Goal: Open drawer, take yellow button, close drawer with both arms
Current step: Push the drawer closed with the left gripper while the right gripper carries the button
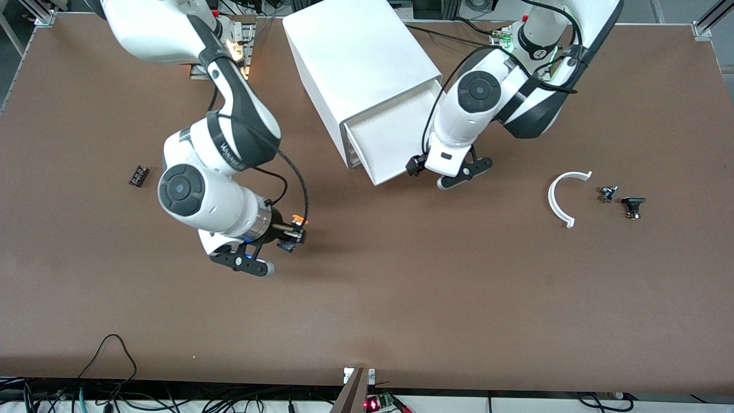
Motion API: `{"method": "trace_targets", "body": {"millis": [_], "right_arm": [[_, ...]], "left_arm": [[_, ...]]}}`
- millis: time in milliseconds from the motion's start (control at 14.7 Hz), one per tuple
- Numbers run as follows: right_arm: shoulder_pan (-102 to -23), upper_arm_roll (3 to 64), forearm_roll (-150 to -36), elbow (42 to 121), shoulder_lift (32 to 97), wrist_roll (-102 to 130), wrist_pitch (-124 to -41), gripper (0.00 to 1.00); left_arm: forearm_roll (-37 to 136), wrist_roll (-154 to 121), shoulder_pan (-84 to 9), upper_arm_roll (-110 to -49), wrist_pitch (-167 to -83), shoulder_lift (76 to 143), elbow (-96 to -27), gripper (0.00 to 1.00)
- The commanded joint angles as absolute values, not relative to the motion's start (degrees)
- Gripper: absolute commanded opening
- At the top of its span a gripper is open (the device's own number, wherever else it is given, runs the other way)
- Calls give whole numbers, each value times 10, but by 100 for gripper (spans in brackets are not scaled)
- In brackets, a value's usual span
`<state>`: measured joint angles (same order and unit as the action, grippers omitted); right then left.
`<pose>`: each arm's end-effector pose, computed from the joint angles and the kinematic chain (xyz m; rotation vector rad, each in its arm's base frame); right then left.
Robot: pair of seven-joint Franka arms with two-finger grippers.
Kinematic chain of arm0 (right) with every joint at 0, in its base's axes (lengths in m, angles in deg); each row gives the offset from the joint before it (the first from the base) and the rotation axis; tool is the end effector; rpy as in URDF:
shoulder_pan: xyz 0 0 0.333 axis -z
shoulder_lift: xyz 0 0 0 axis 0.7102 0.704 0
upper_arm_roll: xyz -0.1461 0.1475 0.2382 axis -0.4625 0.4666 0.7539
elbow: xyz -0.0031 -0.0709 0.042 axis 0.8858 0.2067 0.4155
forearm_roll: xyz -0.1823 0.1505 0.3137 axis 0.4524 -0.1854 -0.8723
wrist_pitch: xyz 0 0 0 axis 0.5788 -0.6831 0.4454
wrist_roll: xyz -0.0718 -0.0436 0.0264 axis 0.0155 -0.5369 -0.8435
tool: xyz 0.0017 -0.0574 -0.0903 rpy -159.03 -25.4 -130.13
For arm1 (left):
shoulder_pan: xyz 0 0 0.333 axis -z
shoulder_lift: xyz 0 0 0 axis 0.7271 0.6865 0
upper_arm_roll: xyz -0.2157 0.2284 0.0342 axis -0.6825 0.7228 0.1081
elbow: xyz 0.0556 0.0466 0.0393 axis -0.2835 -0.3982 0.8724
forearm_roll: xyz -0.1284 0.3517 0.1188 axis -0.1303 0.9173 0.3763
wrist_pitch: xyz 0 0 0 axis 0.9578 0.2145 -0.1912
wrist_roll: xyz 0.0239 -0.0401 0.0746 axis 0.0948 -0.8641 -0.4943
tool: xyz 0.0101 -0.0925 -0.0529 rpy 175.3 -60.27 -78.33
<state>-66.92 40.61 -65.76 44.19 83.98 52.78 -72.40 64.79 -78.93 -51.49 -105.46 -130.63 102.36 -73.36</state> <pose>0.6934 0.3035 0.3859 -2.9589 0.3514 0.1180 0.4835 -0.3602 0.3604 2.9864 0.7299 -0.1798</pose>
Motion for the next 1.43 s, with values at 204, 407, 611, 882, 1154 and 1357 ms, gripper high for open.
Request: {"method": "trace_targets", "body": {"millis": [204,407,611,882,1154,1357], "right_arm": [[-586,413,-644,511,834,363,-732,0],[-557,412,-623,539,838,322,-750,0],[-533,412,-601,576,840,290,-787,0],[-500,412,-582,614,848,248,-834,0],[-486,412,-580,660,849,205,-901,0],[-472,412,-579,667,854,160,-908,0]], "left_arm": [[661,-863,-498,-1119,-1307,1014,-781,100],[660,-887,-490,-1141,-1307,1017,-782,100],[654,-887,-488,-1157,-1307,1018,-782,100],[654,-887,-486,-1159,-1307,1020,-782,100],[654,-887,-488,-1166,-1307,1020,-780,100],[654,-895,-484,-1167,-1298,1020,-779,100]]}}
